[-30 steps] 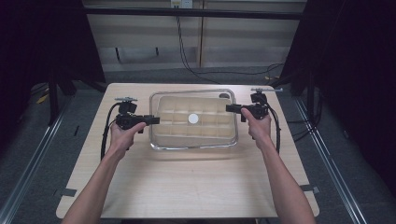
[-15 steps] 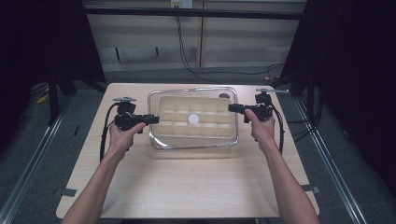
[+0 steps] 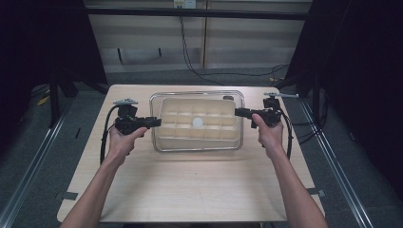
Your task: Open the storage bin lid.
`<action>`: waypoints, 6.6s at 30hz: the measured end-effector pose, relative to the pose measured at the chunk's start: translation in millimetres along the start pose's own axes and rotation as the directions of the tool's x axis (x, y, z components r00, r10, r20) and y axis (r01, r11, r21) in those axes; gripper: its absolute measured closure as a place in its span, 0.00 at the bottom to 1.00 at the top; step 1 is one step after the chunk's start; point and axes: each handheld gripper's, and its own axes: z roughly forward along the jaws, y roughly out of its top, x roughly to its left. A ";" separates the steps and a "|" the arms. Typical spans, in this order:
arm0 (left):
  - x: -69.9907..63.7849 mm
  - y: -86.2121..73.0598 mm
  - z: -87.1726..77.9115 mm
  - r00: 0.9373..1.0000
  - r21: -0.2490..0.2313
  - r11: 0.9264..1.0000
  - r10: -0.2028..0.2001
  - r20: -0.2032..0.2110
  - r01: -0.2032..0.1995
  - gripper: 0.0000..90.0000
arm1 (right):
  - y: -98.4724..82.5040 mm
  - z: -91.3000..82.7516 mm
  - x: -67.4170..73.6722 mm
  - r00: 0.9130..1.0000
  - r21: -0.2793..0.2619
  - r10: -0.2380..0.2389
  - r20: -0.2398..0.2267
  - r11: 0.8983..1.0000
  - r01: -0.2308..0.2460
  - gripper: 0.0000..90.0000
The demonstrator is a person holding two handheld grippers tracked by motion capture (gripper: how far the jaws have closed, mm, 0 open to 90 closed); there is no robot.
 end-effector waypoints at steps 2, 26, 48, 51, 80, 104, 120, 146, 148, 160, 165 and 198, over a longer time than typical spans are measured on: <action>-0.4 0.2 -2.3 1.000 -0.008 1.000 -0.002 0.003 0.002 0.75 | -0.8 -1.4 1.2 1.000 -0.008 0.006 -0.005 1.000 -0.006 0.78; -13.1 -12.7 -17.5 1.000 -0.006 1.000 -0.010 0.027 0.010 0.75 | -16.1 -19.7 20.0 1.000 -0.008 0.012 -0.017 1.000 -0.012 0.79; -26.6 -25.5 -33.9 0.999 -0.004 1.000 -0.003 0.044 0.003 0.75 | -33.3 -39.4 38.6 0.999 -0.010 0.015 -0.046 1.000 -0.016 0.81; -28.4 -27.1 -35.0 0.999 -0.008 1.000 -0.007 0.045 0.007 0.74 | -34.5 -42.5 41.5 0.999 -0.008 0.012 -0.044 1.000 -0.012 0.82; -42.5 -56.6 -53.4 0.999 0.024 1.000 -0.007 0.045 0.006 0.73 | -63.1 -56.8 62.8 0.998 0.022 0.007 -0.061 1.000 -0.006 0.83; -52.5 -88.5 -70.4 0.998 0.082 0.996 -0.028 0.057 0.024 0.75 | -93.9 -60.3 74.2 0.996 0.083 0.033 -0.080 0.996 -0.026 0.83; -60.2 -106.0 -68.4 0.997 0.116 0.993 -0.038 0.064 0.031 0.76 | -119.4 -62.7 70.7 0.995 0.140 0.076 -0.068 0.988 -0.066 0.82; -51.4 -112.4 -50.6 0.996 0.160 0.986 -0.064 0.060 0.053 0.73 | -129.8 -47.9 54.4 0.997 0.148 0.074 -0.012 0.986 -0.071 0.79; -50.6 -112.4 -49.6 0.996 0.162 0.985 -0.064 0.055 0.055 0.73 | -130.1 -46.7 53.7 0.998 0.148 0.067 -0.009 0.987 -0.065 0.78; -46.1 -114.7 -42.5 0.997 0.188 0.980 -0.068 0.039 0.059 0.69 | -131.1 -36.3 47.9 0.999 0.179 0.048 0.004 0.983 -0.048 0.74; -45.1 -118.2 -39.8 0.995 0.187 0.979 -0.091 0.029 0.084 0.68 | -134.2 -31.2 43.7 0.998 0.192 0.056 0.005 0.980 -0.056 0.72; -30.1 -118.9 -14.7 0.994 0.262 0.959 -0.106 -0.023 0.108 0.71 | -144.7 -12.6 29.0 0.992 0.281 0.028 0.125 0.958 -0.062 0.57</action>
